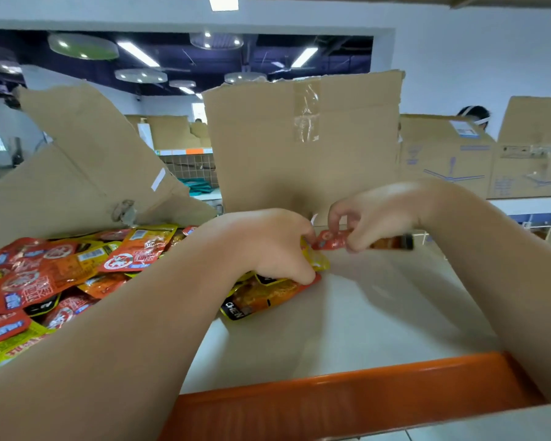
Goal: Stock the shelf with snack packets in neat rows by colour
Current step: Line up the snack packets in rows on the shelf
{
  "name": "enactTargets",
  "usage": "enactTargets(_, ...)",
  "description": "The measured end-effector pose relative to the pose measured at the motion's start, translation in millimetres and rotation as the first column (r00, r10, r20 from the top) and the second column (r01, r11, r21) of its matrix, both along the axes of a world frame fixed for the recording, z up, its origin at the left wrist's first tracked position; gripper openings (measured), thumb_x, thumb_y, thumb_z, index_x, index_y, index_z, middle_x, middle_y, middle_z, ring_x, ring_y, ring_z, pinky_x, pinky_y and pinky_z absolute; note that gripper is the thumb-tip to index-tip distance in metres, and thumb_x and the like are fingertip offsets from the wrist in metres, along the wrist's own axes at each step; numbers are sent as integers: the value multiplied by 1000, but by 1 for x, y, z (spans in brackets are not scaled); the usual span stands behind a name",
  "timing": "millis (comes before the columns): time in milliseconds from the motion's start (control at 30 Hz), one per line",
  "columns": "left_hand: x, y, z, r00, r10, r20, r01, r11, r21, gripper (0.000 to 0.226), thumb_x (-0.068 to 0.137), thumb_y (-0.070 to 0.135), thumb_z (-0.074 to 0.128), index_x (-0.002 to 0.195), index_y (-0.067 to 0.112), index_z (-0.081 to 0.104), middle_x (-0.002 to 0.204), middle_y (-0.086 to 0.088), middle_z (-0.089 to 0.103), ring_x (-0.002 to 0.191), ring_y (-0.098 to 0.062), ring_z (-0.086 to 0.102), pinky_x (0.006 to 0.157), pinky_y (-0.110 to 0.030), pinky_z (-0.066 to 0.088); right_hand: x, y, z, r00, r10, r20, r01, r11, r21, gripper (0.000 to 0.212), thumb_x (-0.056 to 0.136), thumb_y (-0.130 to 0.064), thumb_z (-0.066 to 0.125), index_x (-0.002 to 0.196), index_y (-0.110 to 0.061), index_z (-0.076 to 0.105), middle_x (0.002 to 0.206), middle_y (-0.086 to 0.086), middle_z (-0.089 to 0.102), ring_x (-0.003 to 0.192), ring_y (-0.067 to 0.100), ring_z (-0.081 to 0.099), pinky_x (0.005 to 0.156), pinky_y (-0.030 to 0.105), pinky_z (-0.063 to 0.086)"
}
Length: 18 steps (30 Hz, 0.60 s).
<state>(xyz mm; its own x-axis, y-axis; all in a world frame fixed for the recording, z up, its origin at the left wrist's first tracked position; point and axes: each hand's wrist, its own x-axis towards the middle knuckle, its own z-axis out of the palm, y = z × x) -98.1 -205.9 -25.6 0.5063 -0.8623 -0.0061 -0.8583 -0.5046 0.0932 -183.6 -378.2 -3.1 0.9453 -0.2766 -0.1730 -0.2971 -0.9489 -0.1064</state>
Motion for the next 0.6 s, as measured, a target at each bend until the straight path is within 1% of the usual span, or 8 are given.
enactTargets(133, 0, -1, 6, 998, 4, 62, 0, 998, -62, 46, 77, 38, 76, 121, 32, 64, 100, 3, 65, 85, -21, 64, 64, -29, 52, 1, -7, 2, 985, -44, 168, 25, 993, 113, 34, 60, -45, 58, 93, -40, 63, 86, 6, 69, 67, 19, 56, 63, 37, 42)
enactTargets(200, 1, 0, 9, 997, 20, 69, -11, 993, -120, 33, 78, 36, 72, 109, 31, 65, 93, 3, 66, 75, -18, 63, 55, -26, 43, 3, -9, 2, 962, -56, 267, 19, 990, 139, 37, 59, -45, 57, 94, -37, 63, 83, 7, 63, 61, 18, 51, 58, 36, 39)
enactTargets(267, 2, 2, 12, 998, 38, 48, -27, 974, -224, 24, 81, 41, 67, 103, 33, 67, 86, 4, 65, 68, -16, 61, 54, -24, 39, 2, -8, 5, 930, -64, 361, -2, 984, 181, 40, 60, -43, 57, 98, -31, 64, 82, 5, 57, 58, 18, 46, 55, 34, 36)
enactTargets(367, 1, 5, 15, 997, 47, 57, -22, 926, -377, 27, 86, 50, 61, 111, 40, 66, 91, 9, 61, 75, -10, 58, 59, -27, 42, -9, -9, 15, 861, -119, 495, -40, 953, 299, 45, 65, -35, 59, 106, -16, 63, 82, 7, 47, 61, 21, 36, 51, 31, 25)
enactTargets(433, 0, 5, 16, 997, 18, 71, 15, 894, -449, 43, 80, 55, 56, 122, 45, 62, 104, 12, 63, 88, -14, 61, 70, -31, 51, -26, -11, 22, 814, -155, 560, -68, 932, 357, 42, 70, -32, 63, 106, -11, 62, 83, 7, 44, 62, 21, 33, 53, 31, 22)
enactTargets(500, -6, 2, 17, 994, -14, 106, 62, 885, -461, 58, 76, 55, 50, 133, 48, 56, 118, 10, 62, 102, -20, 61, 84, -36, 54, -49, -16, 25, 778, -143, 611, -76, 946, 317, 26, 81, -26, 68, 105, -14, 63, 82, 8, 49, 62, 18, 39, 56, 32, 29)
enactTargets(567, -15, -4, 19, 984, -40, 175, 116, 886, -448, 56, 84, 52, 55, 140, 47, 52, 125, 7, 62, 109, -22, 59, 86, -34, 50, -78, -26, 21, 755, -116, 646, -52, 971, 235, 18, 87, -23, 67, 104, -22, 64, 90, 12, 60, 65, 14, 47, 60, 30, 35)
enactTargets(600, -22, -8, 21, 978, -54, 202, 141, 883, -447, 54, 89, 50, 59, 142, 46, 51, 126, 6, 62, 109, -22, 59, 85, -33, 48, -95, -33, 18, 740, -120, 661, -33, 976, 214, 18, 87, -25, 68, 105, -26, 64, 95, 8, 63, 68, 12, 50, 62, 29, 37)
